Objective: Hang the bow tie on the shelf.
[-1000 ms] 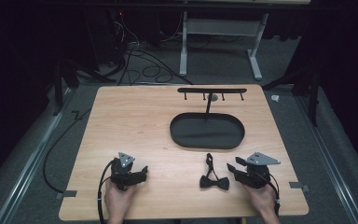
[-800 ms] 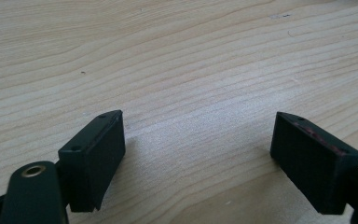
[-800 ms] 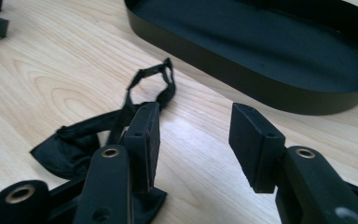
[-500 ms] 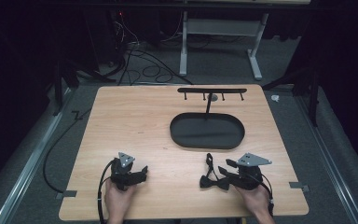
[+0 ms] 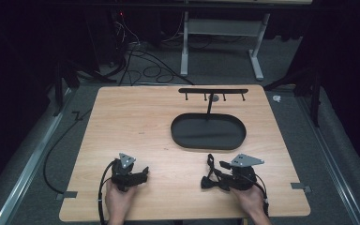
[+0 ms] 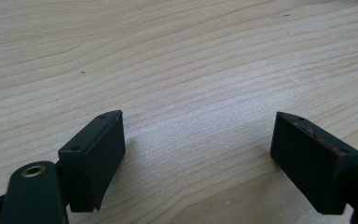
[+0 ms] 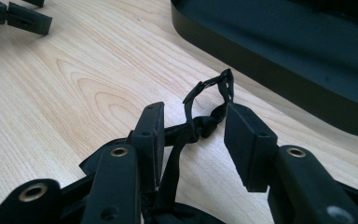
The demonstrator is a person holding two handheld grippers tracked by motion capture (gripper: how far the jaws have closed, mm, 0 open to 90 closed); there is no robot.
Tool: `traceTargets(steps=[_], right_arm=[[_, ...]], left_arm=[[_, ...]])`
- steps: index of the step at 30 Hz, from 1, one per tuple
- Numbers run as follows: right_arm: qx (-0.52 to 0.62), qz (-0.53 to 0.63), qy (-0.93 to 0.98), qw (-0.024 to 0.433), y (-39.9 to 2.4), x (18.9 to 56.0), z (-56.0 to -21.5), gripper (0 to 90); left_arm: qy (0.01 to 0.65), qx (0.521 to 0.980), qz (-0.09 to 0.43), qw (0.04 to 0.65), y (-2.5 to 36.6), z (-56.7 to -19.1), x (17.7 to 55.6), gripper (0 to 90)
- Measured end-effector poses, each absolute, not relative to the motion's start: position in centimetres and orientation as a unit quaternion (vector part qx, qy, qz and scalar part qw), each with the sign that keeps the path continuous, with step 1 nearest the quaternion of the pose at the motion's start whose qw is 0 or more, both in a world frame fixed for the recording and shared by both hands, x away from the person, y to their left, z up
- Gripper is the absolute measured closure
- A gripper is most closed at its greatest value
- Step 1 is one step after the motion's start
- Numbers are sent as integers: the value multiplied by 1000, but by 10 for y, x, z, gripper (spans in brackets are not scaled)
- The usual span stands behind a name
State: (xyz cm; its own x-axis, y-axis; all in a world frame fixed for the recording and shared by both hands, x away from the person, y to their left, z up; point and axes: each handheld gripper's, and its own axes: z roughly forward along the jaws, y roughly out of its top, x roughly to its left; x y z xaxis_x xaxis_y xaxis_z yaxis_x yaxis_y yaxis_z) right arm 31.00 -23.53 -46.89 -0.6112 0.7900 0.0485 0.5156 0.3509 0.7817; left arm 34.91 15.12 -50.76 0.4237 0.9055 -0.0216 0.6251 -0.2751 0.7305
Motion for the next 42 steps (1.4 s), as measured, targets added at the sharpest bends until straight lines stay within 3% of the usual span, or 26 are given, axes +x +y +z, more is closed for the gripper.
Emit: traceTargets(steps=[10,24,42], right_arm=[[412,384,811,159,-232,316,-479,652],[417,368,819,143,-232,316,-484,880],[409,400,807,149,-239,314,-463,900]], left_arm=[[496,772,205,341,151,-508,349,182],[496,772,206,341,151,-508,349,182],[496,771,206,342,151,-508,349,185]])
